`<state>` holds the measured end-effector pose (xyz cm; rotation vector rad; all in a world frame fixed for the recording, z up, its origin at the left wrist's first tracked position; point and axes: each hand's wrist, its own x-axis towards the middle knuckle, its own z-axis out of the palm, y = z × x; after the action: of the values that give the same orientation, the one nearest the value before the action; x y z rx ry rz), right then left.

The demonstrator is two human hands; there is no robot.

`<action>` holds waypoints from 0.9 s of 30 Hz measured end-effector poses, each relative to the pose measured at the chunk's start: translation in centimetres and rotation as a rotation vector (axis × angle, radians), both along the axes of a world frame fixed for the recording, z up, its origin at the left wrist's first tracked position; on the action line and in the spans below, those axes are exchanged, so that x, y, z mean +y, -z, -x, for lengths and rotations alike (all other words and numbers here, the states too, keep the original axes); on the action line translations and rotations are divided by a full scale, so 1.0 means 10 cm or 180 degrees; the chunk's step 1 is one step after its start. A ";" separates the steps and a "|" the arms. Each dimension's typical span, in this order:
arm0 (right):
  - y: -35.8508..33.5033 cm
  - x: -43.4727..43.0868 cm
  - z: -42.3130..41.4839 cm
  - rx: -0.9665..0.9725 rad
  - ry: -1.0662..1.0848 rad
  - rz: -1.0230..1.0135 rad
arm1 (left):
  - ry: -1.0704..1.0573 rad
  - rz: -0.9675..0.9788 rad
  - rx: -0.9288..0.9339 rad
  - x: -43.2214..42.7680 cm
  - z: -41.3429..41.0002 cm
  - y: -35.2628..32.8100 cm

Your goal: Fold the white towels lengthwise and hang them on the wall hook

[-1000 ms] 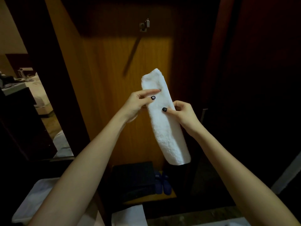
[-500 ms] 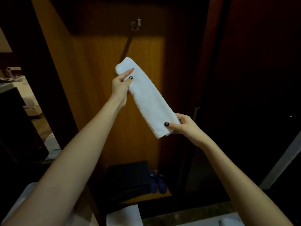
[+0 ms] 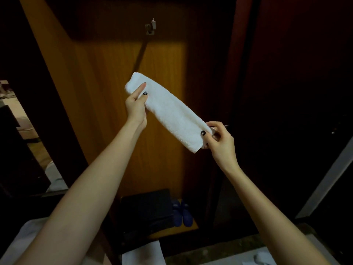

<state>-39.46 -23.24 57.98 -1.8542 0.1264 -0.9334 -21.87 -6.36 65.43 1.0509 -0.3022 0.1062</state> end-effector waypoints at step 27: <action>-0.17 -0.02 -0.37 0.0016 -0.0092 -0.1248 | 0.0347 0.0124 0.0192 0.16 0.01 -0.08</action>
<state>-35.73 -23.47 59.64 -1.4918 0.2657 -0.8176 -22.02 -4.77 66.23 0.9950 -0.3012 -0.0173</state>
